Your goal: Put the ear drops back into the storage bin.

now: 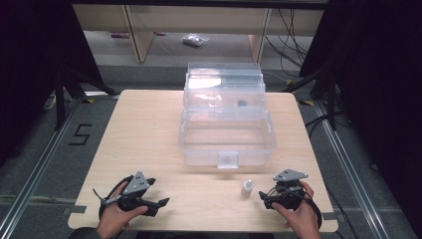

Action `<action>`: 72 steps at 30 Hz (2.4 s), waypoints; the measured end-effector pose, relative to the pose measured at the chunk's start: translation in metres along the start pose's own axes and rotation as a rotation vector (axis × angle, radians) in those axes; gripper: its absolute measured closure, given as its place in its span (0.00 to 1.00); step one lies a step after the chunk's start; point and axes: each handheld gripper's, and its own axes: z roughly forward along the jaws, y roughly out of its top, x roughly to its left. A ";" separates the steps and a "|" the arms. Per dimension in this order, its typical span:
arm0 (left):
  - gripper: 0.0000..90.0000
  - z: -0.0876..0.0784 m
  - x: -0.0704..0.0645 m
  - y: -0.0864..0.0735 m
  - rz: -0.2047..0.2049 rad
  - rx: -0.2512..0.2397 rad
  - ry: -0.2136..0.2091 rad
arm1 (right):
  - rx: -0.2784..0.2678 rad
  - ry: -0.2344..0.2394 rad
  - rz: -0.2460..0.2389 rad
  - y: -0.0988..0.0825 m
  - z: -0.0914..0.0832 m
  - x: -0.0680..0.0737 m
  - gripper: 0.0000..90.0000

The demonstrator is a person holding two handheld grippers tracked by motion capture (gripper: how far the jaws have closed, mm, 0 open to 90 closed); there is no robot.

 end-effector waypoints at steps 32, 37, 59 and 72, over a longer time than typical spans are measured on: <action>0.18 0.000 0.001 0.000 0.012 0.014 0.008 | 0.037 0.047 -0.078 0.010 -0.005 0.013 0.21; 0.18 0.000 0.001 0.000 0.002 0.014 0.000 | 0.044 0.071 -0.103 0.014 -0.006 0.018 0.24; 0.18 0.001 0.002 -0.001 0.008 0.009 0.009 | 0.090 0.099 -0.236 0.035 0.006 0.033 0.31; 0.18 0.001 0.002 -0.001 0.004 0.011 0.007 | 0.157 0.112 -0.297 0.050 0.018 0.039 0.40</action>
